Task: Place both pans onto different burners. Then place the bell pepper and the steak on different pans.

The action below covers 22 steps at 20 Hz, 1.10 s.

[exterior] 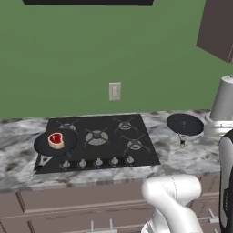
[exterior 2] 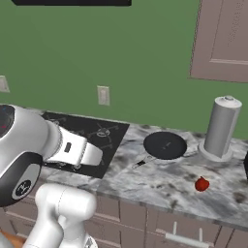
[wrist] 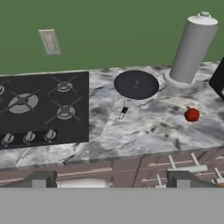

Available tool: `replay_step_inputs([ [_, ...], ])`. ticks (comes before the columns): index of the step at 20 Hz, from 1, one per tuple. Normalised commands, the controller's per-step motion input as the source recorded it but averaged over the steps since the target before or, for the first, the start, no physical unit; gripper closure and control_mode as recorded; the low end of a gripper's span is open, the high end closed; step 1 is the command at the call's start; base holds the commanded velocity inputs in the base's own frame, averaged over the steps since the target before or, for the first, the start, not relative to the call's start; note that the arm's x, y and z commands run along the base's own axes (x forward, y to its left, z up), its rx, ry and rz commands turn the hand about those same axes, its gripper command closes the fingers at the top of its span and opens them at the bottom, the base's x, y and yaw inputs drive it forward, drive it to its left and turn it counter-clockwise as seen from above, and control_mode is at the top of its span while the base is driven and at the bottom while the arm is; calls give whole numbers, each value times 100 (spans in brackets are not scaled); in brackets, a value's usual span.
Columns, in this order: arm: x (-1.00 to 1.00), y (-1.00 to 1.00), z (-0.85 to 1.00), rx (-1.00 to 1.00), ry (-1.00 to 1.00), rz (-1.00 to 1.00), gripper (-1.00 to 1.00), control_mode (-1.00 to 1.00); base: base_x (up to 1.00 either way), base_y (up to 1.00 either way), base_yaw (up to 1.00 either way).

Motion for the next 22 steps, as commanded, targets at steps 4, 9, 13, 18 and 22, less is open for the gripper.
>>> replay_step_inputs([
  [4,0,0,0,0,0,0,-100,100,57,-16,-3],
  [9,0,0,0,0,0,0,-100,100,38,-23,-5],
  [13,0,0,0,0,0,0,-100,100,14,-11,-5],
  [18,0,0,0,0,0,0,-100,100,2,-1,-7],
  [22,0,0,0,0,0,0,-100,100,0,-1,-8],
])
